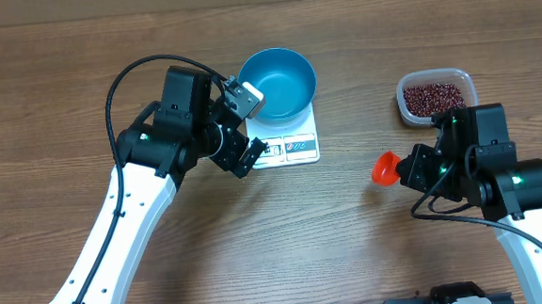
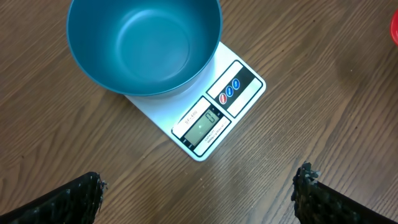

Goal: Scoop item into bowl and weigh 150g on scale
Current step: 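Withdraw the left gripper from the scale toward the left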

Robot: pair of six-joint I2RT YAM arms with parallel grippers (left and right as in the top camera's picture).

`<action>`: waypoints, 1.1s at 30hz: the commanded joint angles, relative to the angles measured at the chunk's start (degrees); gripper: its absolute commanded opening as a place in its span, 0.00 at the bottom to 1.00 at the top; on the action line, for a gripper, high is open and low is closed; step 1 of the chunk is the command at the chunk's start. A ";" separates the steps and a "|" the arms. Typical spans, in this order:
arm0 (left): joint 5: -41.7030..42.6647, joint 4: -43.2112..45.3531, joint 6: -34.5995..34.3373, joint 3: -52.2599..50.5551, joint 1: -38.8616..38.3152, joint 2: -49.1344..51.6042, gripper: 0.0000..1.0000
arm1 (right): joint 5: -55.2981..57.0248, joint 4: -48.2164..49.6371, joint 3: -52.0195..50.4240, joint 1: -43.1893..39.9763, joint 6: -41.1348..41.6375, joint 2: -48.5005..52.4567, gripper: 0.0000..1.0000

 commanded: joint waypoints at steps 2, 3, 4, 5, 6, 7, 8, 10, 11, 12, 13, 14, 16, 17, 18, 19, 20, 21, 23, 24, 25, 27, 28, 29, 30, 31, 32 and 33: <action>1.29 0.22 -0.98 0.15 0.11 0.35 0.99 | 0.59 0.35 1.64 -0.11 0.13 -0.42 0.04; 1.29 0.24 -0.98 0.15 0.11 0.35 1.00 | 0.59 0.35 1.64 -0.11 0.13 -0.42 0.04; 1.27 0.22 -0.98 0.15 0.11 0.35 1.00 | 0.59 0.35 1.64 -0.11 0.13 -0.42 0.04; 1.27 0.22 -0.98 0.15 0.13 0.35 1.00 | 0.59 0.37 1.64 -0.11 0.13 -0.42 0.04; 1.27 0.24 -0.98 0.15 0.13 0.35 0.99 | 0.59 0.37 1.64 -0.11 0.11 -0.42 0.04; 1.27 0.22 -0.98 0.15 0.13 0.35 0.99 | 0.59 0.39 1.64 -0.11 0.13 -0.42 0.04; 1.27 0.24 -0.98 0.15 0.13 0.35 1.00 | 0.59 0.39 1.64 -0.11 0.13 -0.42 0.04; 1.27 0.22 -0.98 0.15 0.13 0.35 0.99 | 0.59 0.44 1.64 -0.11 0.13 -0.42 0.04; 1.27 0.24 -0.98 0.15 0.13 0.35 1.00 | 0.59 0.48 1.64 -0.11 0.13 -0.42 0.04; 1.27 0.22 -0.98 0.15 0.13 0.35 0.99 | 0.59 0.52 1.64 -0.11 0.13 -0.42 0.04; 1.27 0.22 -0.98 0.15 0.13 0.35 1.00 | 0.59 0.57 1.64 -0.11 0.13 -0.42 0.04; 1.27 0.22 -0.98 0.15 0.13 0.35 1.00 | 0.59 0.61 1.64 -0.11 0.13 -0.42 0.04; 1.27 0.22 -0.98 0.15 0.13 0.35 1.00 | 0.59 0.61 1.64 -0.11 0.13 -0.42 0.04; 1.27 0.22 -0.98 0.15 0.13 0.35 0.99 | 0.59 0.61 1.64 -0.11 0.13 -0.42 0.04; 1.27 0.24 -0.98 0.15 0.13 0.35 1.00 | 0.59 0.61 1.64 -0.11 0.13 -0.42 0.04; 1.55 -0.15 -1.01 0.15 0.11 0.35 1.00 | 0.59 0.70 1.64 -0.11 0.13 -0.42 0.04; 1.51 -0.66 -0.94 0.15 0.11 0.33 1.00 | 0.59 0.76 1.64 -0.11 0.13 -0.42 0.04; 1.33 -0.61 -0.66 0.15 0.13 0.33 0.99 | 0.59 0.79 1.64 -0.11 0.11 -0.42 0.04; 2.14 -0.74 0.02 0.15 0.79 0.00 1.00 | 0.59 0.79 1.64 -0.11 0.13 -0.42 0.04; 3.93 -1.07 1.64 0.17 1.51 -0.37 1.00 | 0.59 0.79 1.64 -0.11 0.13 -0.42 0.04; 6.05 -1.33 3.39 0.15 2.34 -0.76 1.00 | 0.59 0.79 1.64 -0.11 0.13 -0.42 0.04; 12.79 -1.77 7.98 0.15 5.01 -1.92 1.00 | 0.59 0.76 1.64 -0.11 0.13 -0.42 0.04; 16.13 -2.12 10.34 0.15 6.69 -2.62 0.99 | 0.59 0.74 1.64 -0.11 0.13 -0.42 0.04; 19.54 -2.49 12.72 0.15 8.50 -3.39 1.00 | 0.59 0.72 1.64 -0.11 0.13 -0.42 0.04; 24.06 -3.23 15.91 0.02 11.93 -4.98 1.00 | 0.59 0.70 1.64 -0.11 0.13 -0.42 0.04; 24.72 -3.52 16.50 -0.28 13.73 -6.08 1.00 | 0.59 0.70 1.64 -0.11 0.15 -0.42 0.04; 24.81 -3.58 16.68 -0.68 15.04 -7.04 1.00 | 0.59 0.70 1.64 -0.11 0.15 -0.42 0.04; 24.83 -3.56 16.74 -1.40 16.59 -8.31 1.00 | 0.57 0.70 1.64 -0.11 0.15 -0.42 0.04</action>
